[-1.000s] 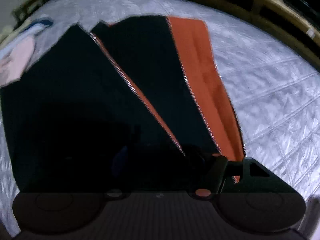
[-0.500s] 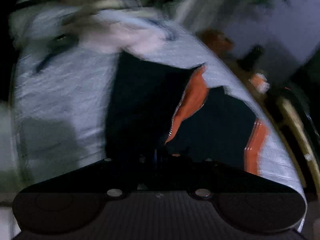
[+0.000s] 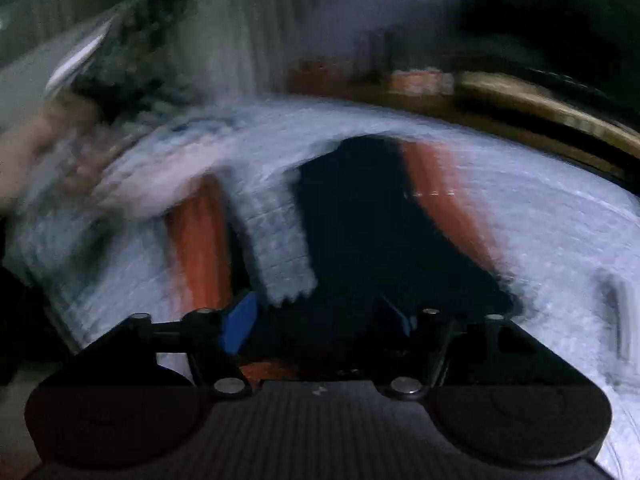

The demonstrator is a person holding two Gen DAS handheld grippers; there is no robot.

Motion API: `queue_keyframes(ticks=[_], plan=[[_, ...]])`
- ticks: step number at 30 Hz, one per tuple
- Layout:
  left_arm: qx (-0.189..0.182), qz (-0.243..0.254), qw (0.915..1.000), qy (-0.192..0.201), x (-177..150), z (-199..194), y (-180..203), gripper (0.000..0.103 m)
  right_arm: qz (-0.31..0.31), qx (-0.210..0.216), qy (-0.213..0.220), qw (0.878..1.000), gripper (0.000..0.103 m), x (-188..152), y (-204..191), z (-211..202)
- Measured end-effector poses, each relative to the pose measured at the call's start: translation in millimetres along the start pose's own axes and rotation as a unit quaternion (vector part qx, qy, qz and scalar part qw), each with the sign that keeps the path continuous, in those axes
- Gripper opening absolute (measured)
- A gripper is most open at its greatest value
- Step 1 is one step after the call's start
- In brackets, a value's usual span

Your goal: Fold clothes

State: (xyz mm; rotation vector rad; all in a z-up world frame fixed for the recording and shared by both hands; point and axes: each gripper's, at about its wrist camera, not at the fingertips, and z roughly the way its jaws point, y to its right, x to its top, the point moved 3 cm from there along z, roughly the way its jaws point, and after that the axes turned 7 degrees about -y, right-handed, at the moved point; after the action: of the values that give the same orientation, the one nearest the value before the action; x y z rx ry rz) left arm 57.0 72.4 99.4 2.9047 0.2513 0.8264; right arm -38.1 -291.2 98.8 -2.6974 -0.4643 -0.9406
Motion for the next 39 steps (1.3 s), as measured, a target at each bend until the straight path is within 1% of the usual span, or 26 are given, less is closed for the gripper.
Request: queue_keyframes(ticks=[1, 2, 5, 7, 8, 9, 11, 13, 16, 18, 20, 22, 23, 24, 25, 27, 28, 29, 30, 31, 34, 35, 36, 37, 38, 39], plan=[[0.001, 0.002, 1.0, -0.002, -1, 1, 1, 0.088, 0.064, -0.026, 0.014, 0.998, 0.074, 1, 27, -2], [0.002, 0.005, 1.0, -0.005, -3, 3, 3, 0.088, 0.123, -0.049, 0.026, 0.991, 0.073, 2, 52, -4], [0.003, 0.012, 0.9998, -0.015, -7, 9, 9, 0.088, 0.15, -0.057, 0.029, 0.987, 0.072, 8, 72, 5], [0.0, 0.013, 0.9997, -0.019, -8, 11, 12, 0.087, 0.133, -0.046, 0.0, 0.99, 0.066, 8, 70, 20], [0.0, 0.014, 0.9997, -0.019, -8, 12, 14, 0.087, 0.137, -0.03, -0.019, 0.99, 0.049, 4, 69, 29], [0.0, 0.015, 0.9997, -0.019, -8, 12, 15, 0.087, 0.14, -0.015, -0.038, 0.989, 0.023, -1, 67, 37], [-0.001, 0.017, 0.9997, -0.019, -8, 13, 17, 0.088, 0.118, -0.016, -0.071, 0.99, 0.012, -17, 61, 34], [-0.001, 0.013, 0.9997, -0.019, -6, 14, 15, 0.088, 0.11, -0.013, -0.093, 0.989, 0.012, -33, 58, 22], [0.0, 0.005, 0.9998, -0.018, -4, 14, 12, 0.088, 0.12, 0.003, -0.12, 0.985, 0.016, -58, 61, -4], [0.002, 0.002, 0.9999, -0.017, -4, 13, 10, 0.088, 0.097, -0.044, -0.153, 0.982, 0.026, -75, 63, -15], [0.004, 0.0, 0.9998, -0.018, -4, 13, 8, 0.088, 0.074, -0.09, -0.17, 0.979, 0.026, -84, 63, -23], [0.005, 0.0, 0.9998, -0.017, -5, 12, 7, 0.088, 0.128, -0.08, -0.107, 0.983, 0.029, -70, 72, -37], [0.005, -0.001, 0.9998, -0.017, -5, 12, 7, 0.088, 0.154, -0.076, -0.076, 0.982, 0.051, -63, 77, -44], [0.005, -0.002, 0.9998, -0.017, -5, 12, 7, 0.088, 0.169, -0.078, -0.056, 0.981, 0.079, -55, 81, -44], [0.004, -0.002, 0.9999, -0.017, -5, 11, 7, 0.088, 0.181, -0.07, -0.045, 0.98, 0.087, -46, 84, -38], [0.003, -0.002, 0.9999, -0.016, -4, 12, 6, 0.088, 0.204, -0.053, -0.023, 0.977, 0.085, -28, 92, -26], [0.003, -0.002, 0.9999, -0.016, -3, 12, 6, 0.088, 0.216, -0.048, -0.028, 0.975, 0.085, -25, 98, -15], [0.002, -0.004, 0.9999, -0.016, -2, 12, 5, 0.088, 0.232, -0.046, -0.038, 0.971, 0.082, -24, 104, 1], [0.001, -0.005, 0.9999, -0.016, -2, 11, 4, 0.088, 0.247, -0.044, -0.048, 0.967, 0.076, -22, 111, 17], [0.0, -0.006, 0.9999, -0.015, -1, 11, 4, 0.088, 0.262, -0.041, -0.057, 0.962, 0.073, -21, 117, 32], [0.0, -0.007, 0.9999, -0.013, 1, 10, 2, 0.088, 0.314, -0.006, -0.054, 0.948, 0.068, -24, 129, 64], [0.0, -0.008, 0.9999, -0.013, 1, 10, 1, 0.088, 0.317, -0.006, -0.053, 0.947, 0.057, -22, 129, 71], [0.001, -0.01, 0.9999, -0.013, 2, 10, 0, 0.088, 0.311, -0.012, -0.052, 0.949, 0.025, -19, 128, 77], [0.002, -0.012, 0.9998, -0.013, 2, 10, -1, 0.088, 0.3, -0.014, -0.054, 0.952, 0.005, -14, 126, 83], [0.002, -0.015, 0.9998, -0.013, 3, 10, -2, 0.088, 0.276, -0.031, -0.054, 0.959, 0.003, -6, 123, 88], [0.003, -0.018, 0.9998, -0.012, 3, 10, -4, 0.088, 0.228, -0.062, -0.047, 0.971, 0.003, 7, 115, 88]])
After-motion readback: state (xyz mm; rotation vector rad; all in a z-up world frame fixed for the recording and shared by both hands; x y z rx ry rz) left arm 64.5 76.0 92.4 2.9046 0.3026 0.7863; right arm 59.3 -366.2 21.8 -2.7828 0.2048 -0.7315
